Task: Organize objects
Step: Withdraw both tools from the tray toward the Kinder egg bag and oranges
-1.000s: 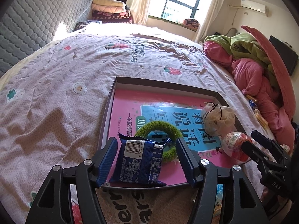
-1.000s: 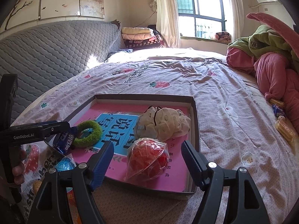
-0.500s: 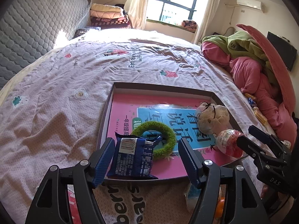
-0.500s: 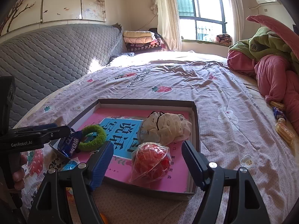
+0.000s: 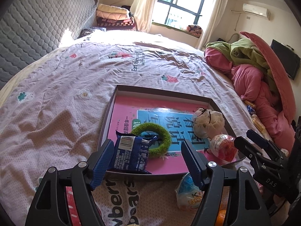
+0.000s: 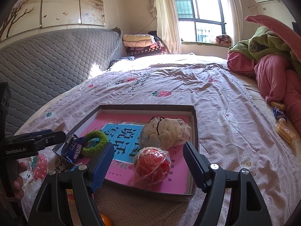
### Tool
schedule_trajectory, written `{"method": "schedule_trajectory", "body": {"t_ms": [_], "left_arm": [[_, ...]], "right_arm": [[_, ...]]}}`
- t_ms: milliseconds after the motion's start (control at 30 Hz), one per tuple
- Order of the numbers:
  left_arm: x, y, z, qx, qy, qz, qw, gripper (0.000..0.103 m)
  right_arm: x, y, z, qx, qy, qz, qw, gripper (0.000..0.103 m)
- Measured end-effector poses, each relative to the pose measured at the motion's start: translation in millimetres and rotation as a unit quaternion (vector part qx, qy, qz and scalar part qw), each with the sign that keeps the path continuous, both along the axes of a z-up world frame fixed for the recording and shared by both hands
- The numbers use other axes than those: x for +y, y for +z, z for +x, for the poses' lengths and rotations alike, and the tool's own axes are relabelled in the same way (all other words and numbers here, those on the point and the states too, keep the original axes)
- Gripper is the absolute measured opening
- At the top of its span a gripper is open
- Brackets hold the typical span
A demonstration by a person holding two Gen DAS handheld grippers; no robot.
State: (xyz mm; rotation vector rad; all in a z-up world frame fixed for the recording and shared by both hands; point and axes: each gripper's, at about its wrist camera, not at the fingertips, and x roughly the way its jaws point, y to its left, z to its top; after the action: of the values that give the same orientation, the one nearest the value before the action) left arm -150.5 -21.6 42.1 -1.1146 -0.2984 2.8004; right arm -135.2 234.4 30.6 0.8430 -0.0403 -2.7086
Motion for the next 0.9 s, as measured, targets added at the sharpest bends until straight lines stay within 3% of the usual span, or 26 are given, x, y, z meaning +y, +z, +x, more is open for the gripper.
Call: {"method": "schedule_trajectory", "body": {"t_ms": [167, 600, 900], "left_arm": [[3.8, 5.6, 7.1, 0.004, 0.004, -0.006, 1.0000, 0.075], [3.2, 7.7, 16.4, -0.007, 0.010, 0.009, 0.9999, 0.077], [6.1, 16.0, 27.9, -0.002, 0.010, -0.002, 0.9999, 0.077]], "right_arm": [[0.9, 4.3, 3.3, 0.006, 0.003, -0.006, 1.000, 0.080], [3.1, 16.8, 10.7, 0.023, 0.012, -0.016, 1.000, 0.083], [0.9, 24.0, 17.1, 0.035, 0.022, -0.018, 0.999, 0.084]]}}
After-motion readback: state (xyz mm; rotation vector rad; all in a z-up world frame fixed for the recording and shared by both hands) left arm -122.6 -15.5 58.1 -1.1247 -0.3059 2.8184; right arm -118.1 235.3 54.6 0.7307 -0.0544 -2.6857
